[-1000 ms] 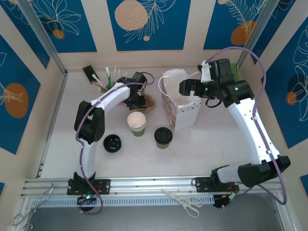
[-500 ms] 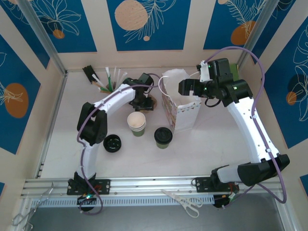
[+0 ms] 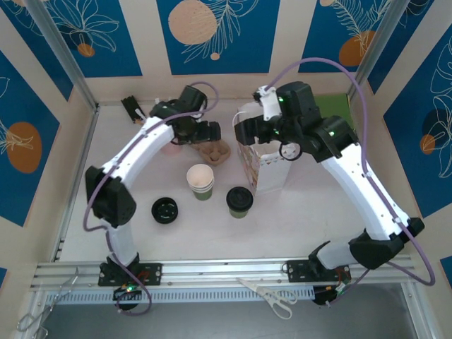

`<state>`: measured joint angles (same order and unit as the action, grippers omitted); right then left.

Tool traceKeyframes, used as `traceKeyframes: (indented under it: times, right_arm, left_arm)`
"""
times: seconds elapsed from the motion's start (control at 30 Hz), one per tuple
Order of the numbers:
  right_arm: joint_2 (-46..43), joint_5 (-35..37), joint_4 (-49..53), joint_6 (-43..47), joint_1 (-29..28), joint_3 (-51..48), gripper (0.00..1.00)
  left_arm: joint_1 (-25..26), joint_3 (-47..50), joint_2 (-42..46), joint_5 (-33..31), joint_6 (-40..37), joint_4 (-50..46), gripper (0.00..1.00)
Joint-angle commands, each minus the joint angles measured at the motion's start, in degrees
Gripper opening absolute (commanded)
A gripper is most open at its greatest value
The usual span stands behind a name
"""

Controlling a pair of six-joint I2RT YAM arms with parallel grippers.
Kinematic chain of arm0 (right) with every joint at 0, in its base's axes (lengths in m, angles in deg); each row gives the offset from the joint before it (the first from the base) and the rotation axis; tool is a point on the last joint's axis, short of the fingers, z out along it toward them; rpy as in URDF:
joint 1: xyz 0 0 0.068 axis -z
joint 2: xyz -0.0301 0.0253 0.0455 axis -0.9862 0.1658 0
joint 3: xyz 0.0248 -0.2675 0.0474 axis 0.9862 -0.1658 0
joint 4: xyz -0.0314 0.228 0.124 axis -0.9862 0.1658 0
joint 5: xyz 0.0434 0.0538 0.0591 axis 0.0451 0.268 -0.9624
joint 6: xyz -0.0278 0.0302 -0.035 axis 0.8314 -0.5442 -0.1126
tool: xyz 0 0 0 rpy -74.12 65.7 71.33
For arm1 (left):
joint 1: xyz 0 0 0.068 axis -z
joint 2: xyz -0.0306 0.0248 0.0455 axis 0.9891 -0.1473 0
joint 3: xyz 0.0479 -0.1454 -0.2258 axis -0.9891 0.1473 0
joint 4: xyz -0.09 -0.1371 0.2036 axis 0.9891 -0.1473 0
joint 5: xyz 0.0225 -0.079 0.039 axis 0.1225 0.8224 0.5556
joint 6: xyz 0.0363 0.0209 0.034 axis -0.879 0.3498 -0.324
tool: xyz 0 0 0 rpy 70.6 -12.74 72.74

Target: Pack the takeout coffee

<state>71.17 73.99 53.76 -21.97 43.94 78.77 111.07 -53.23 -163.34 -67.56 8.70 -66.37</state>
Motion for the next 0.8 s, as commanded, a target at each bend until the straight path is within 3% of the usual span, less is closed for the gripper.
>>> traceKeyframes:
  times: [0.0,0.1,0.3,0.5,0.77]
  right_arm:
    - [5.03,-0.09,0.92,1.03,-3.08,4.45,0.68]
    - [9.99,-2.85,1.49,0.68,-4.71,8.86,0.58]
    - [23.60,-3.52,6.56,1.38,-7.60,21.89,0.51]
    - [38.99,-4.15,13.50,0.12,-6.83,38.47,0.49]
    - [49.40,-6.07,13.81,-0.68,-5.26,44.13,0.47]
  left_arm:
    - [-2.68,3.42,6.36,-3.15,0.63,-1.32,1.00]
    - [-5.21,7.48,11.38,-4.53,0.85,-1.15,1.00]
    - [-9.65,17.50,21.34,-4.82,2.27,-0.58,1.00]
    - [-11.64,23.45,28.75,-5.43,2.55,-2.06,1.00]
    - [-11.91,26.32,33.49,-4.78,3.34,-3.66,1.00]
